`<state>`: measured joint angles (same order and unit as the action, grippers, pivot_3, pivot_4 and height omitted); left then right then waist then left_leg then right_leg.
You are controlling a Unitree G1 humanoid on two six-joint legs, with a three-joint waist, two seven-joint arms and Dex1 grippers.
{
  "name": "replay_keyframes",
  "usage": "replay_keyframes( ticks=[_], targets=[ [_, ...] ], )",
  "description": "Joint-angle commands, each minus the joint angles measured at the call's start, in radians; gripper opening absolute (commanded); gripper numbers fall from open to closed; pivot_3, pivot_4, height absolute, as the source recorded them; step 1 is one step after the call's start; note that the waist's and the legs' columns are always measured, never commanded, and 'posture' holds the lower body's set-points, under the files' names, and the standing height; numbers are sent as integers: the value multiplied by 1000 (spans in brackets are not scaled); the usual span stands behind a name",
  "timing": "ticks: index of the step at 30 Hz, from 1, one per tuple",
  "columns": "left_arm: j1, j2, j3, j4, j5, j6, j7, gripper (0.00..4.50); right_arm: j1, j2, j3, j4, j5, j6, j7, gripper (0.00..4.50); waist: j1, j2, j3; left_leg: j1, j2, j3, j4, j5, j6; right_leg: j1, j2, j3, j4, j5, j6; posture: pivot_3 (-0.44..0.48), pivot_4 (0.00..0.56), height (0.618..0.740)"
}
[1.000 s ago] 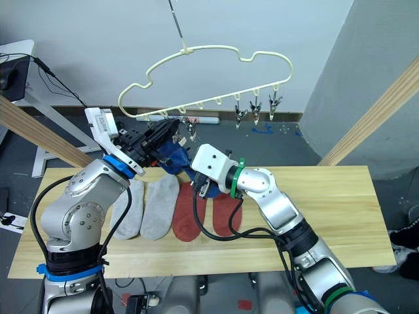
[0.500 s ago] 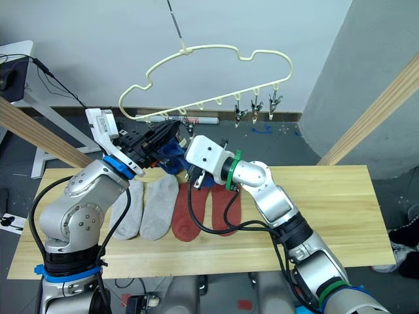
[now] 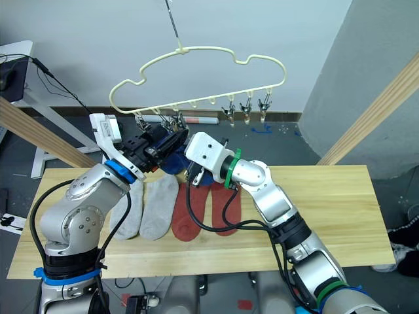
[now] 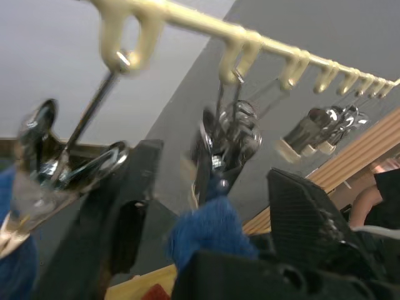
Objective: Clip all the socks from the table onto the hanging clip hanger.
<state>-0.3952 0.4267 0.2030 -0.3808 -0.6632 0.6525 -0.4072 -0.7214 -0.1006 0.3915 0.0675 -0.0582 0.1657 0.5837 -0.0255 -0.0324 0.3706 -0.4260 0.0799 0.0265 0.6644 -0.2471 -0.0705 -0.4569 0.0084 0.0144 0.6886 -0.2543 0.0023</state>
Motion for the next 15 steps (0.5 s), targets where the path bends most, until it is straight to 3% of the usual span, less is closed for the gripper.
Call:
replay_keyframes(
  ticks=[1, 6, 11, 15],
  targets=[
    [17, 18, -1, -59, 8, -24, -14, 2952, 0, 19, -13, -29, 9, 3, -7, 618, 0, 0, 0, 0, 0, 0, 0, 0, 0, 0, 0, 0, 0, 0, 0, 6, 393, 701],
    [47, 22, -12, -70, 76, -94, -8, 2952, 7, 3, 7, -41, -18, 6, 0, 2285, 0, 0, 0, 0, 0, 0, 0, 0, 0, 0, 0, 0, 0, 0, 1, 5, 396, 701],
    [110, 30, -42, -104, 175, -255, -61, 2952, 63, -46, 9, -134, -10, 24, 38, 2285, 1, 0, 0, 0, 0, 1, -1, 0, 0, 0, 0, 0, -1, 0, 1, 2, 401, 701],
    [159, 3, -75, -119, 260, -392, -67, 2952, 164, -130, -16, -327, 18, 109, 81, 2285, 2, 1, 2, -1, 0, 0, -1, 0, 0, 0, -2, 0, -2, -1, 1, -7, 409, 701]
  ],
)
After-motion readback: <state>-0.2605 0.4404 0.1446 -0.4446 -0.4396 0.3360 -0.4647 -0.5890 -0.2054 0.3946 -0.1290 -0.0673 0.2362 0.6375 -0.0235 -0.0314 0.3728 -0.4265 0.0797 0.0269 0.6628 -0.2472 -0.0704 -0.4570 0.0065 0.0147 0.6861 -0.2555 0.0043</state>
